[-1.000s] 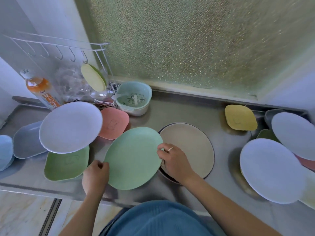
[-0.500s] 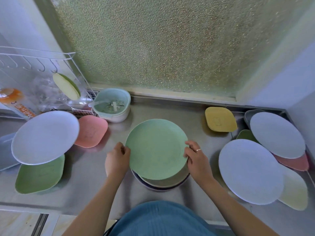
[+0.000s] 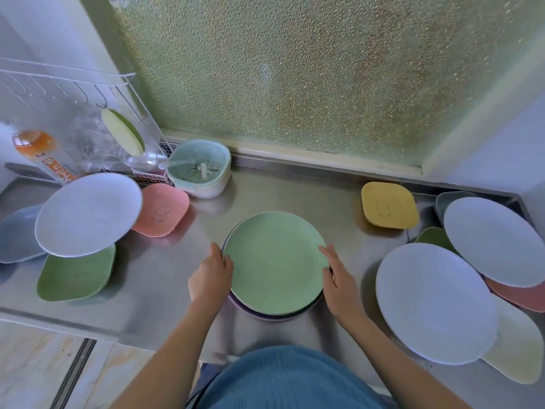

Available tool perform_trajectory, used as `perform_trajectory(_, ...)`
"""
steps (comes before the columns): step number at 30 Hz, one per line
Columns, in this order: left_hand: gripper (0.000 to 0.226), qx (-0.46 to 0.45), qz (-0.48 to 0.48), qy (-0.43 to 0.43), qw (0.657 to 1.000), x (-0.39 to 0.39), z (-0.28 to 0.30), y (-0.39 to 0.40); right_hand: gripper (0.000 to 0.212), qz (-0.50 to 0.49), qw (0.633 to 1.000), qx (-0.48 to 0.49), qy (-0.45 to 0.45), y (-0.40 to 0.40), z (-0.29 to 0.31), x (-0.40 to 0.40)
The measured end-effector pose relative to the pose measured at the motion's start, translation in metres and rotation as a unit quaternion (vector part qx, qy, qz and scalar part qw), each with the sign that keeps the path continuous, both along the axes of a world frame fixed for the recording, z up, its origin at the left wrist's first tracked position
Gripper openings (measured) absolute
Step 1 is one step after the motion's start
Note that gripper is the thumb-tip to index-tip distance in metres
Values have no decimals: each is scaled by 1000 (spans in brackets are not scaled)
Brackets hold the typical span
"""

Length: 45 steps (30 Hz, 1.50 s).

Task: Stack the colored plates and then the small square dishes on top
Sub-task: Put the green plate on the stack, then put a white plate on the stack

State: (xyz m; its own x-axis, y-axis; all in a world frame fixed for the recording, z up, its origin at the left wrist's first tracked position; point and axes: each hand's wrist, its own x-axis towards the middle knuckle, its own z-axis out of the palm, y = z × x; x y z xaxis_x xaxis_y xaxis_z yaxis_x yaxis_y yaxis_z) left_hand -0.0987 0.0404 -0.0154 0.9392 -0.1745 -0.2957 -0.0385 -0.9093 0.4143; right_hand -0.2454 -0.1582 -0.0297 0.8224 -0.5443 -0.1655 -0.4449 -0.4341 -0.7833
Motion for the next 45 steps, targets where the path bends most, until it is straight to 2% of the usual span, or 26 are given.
perform_trajectory(3,28,23,-20,12,999,-1,-1,-2,62,9,998,26,58,6,-3,9)
perform_trajectory(7,35,22,-32,17,999,1,-2,0,72,-56,993,72,75,16,-6,21)
perform_trajectory(16,39,-8,29,51,998,23,-3,53,75,-20,994,84,72,58,-6,57)
perform_trajectory(18,40,-21,33,77,996,37,-6,71,75,-33,994,37,95,71,-3,66)
perform_trajectory(19,40,-40,53,85,994,45,-7,81,75,-39,992,-20,116,79,0,71)
perform_trajectory(21,42,-110,144,88,980,60,-3,98,77,-38,982,-140,117,96,10,83)
perform_trajectory(23,44,-192,267,102,939,77,3,117,78,14,981,-174,84,118,19,100)
perform_trajectory(26,52,-283,404,144,858,106,8,151,72,105,981,-142,76,155,31,135)
perform_trajectory(30,45,-382,479,211,762,137,4,183,66,149,978,-130,67,200,36,181)
perform_trajectory(34,42,-480,527,224,664,156,-3,196,60,178,978,-102,31,227,27,218)
perform_trajectory(36,31,-501,541,217,640,162,-9,203,54,188,980,-61,5,237,22,232)
perform_trajectory(38,20,-496,538,211,648,166,-14,211,46,190,981,-36,2,246,17,243)
perform_trajectory(41,9,-487,498,235,678,171,-14,221,34,166,986,8,3,257,17,257)
perform_trajectory(43,14,-499,444,270,694,172,-12,228,28,91,989,116,21,265,19,271)
perform_trajectory(45,21,-500,401,301,707,171,-9,236,28,4,964,263,35,271,21,288)
